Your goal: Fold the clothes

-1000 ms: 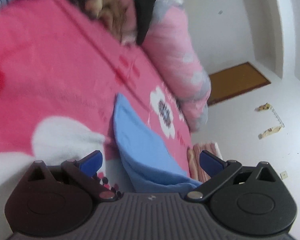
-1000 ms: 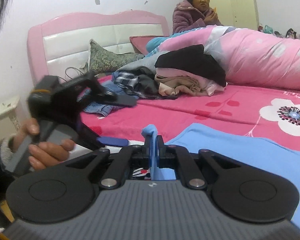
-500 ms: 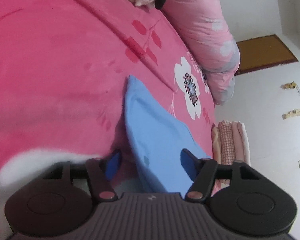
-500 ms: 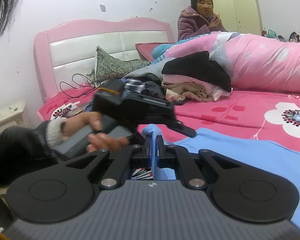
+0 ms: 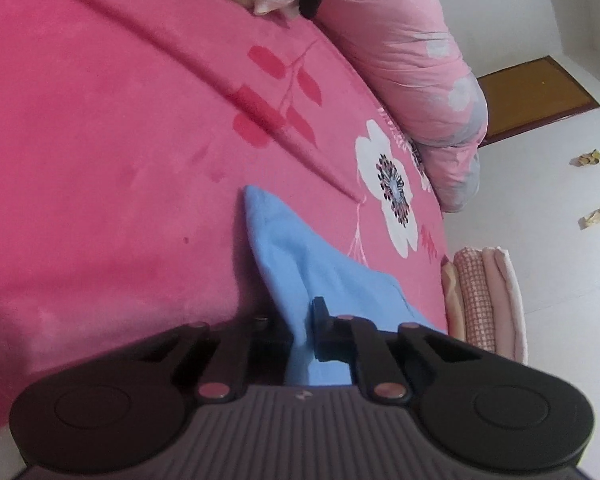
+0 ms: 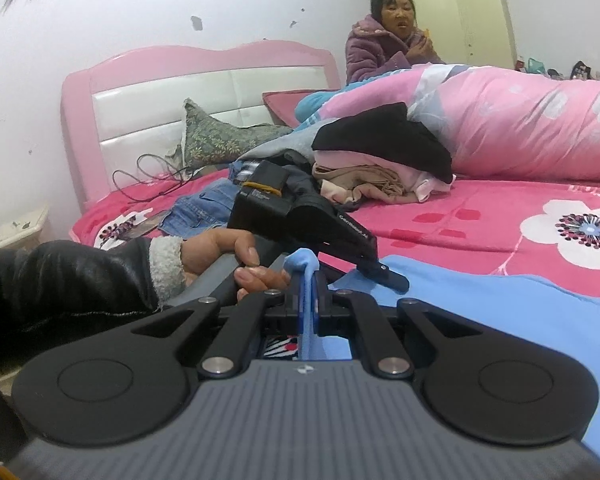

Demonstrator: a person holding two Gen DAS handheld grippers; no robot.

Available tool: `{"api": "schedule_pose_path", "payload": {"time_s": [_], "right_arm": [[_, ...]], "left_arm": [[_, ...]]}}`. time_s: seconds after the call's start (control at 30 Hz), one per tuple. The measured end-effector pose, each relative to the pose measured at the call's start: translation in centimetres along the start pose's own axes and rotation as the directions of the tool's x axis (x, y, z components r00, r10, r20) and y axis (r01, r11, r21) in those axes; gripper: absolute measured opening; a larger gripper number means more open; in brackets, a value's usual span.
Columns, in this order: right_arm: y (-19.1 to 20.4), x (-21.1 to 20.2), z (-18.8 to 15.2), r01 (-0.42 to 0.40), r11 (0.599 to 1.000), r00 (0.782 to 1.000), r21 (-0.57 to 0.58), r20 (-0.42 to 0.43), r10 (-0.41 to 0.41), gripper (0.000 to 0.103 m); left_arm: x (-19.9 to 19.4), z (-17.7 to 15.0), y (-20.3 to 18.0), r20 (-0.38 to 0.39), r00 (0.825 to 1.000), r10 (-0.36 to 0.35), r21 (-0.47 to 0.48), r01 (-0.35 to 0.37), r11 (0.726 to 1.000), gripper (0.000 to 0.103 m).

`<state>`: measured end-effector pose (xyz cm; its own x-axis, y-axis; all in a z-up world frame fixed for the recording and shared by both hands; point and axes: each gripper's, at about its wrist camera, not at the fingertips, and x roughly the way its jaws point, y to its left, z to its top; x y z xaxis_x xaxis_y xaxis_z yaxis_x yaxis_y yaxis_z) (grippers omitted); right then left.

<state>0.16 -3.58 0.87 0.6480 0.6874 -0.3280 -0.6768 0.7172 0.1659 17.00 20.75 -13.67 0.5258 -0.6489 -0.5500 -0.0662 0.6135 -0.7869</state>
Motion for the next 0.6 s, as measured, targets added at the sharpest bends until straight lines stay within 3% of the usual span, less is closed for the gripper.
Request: {"api": "schedule_pose_path", "payload": {"time_s": [0.27,0.6], "right_arm": [[-1.8,-2.0,-0.5,0.004,0.999,0.997,0.05,0.072,-0.008,0.002],[-5.7,-8.9,-1.9,0.076,0.985,0.969,0.153,0.221,-0.109,0.002]], "left_arm": [[-0.4,-0.1,-4.7,0.044,0.997,0.064,0.054,-0.067,0.996,0.009],[3.3,-2.3,-16.7,0.056,0.992,0.114,0.237,-0.124,0.963,0.008]]}}
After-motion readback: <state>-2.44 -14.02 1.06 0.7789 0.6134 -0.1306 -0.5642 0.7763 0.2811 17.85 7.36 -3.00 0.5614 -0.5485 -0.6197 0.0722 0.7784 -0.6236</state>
